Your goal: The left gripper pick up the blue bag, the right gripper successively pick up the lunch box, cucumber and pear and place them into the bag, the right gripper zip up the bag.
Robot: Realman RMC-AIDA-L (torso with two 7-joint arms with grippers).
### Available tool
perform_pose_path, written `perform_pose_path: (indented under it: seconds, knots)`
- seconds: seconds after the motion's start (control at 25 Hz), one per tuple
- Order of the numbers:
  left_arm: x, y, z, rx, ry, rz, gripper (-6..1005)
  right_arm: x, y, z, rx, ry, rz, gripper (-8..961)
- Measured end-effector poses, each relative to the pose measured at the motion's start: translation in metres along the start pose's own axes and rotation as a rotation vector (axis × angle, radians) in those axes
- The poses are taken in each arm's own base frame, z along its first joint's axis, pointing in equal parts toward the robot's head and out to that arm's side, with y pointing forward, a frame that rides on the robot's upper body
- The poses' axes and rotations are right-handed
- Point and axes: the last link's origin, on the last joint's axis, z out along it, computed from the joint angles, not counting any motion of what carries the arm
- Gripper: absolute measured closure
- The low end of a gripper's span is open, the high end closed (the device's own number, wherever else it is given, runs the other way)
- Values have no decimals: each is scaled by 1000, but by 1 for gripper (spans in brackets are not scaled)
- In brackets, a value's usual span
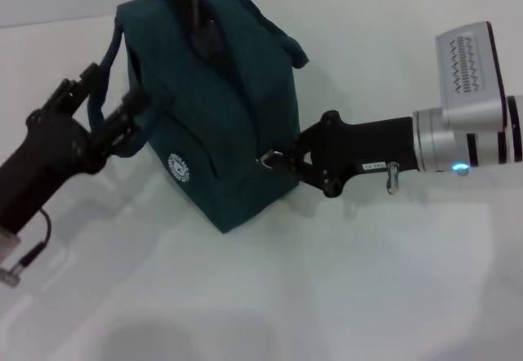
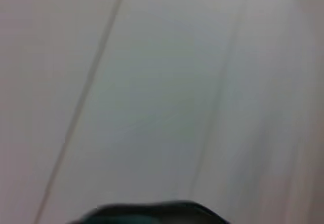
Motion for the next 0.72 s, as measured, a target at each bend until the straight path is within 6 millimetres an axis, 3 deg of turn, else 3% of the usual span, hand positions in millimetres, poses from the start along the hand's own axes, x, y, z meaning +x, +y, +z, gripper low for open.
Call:
perform_pose_path:
  seconds: [0.36,0.72]
  knots:
    - [-26,31,-52,21,-33,138,121,-18,7,19,-68,-47,-63,946]
    - [-56,29,-52,134,-163,94,125,-29,8,25,-49,-121,-113,946]
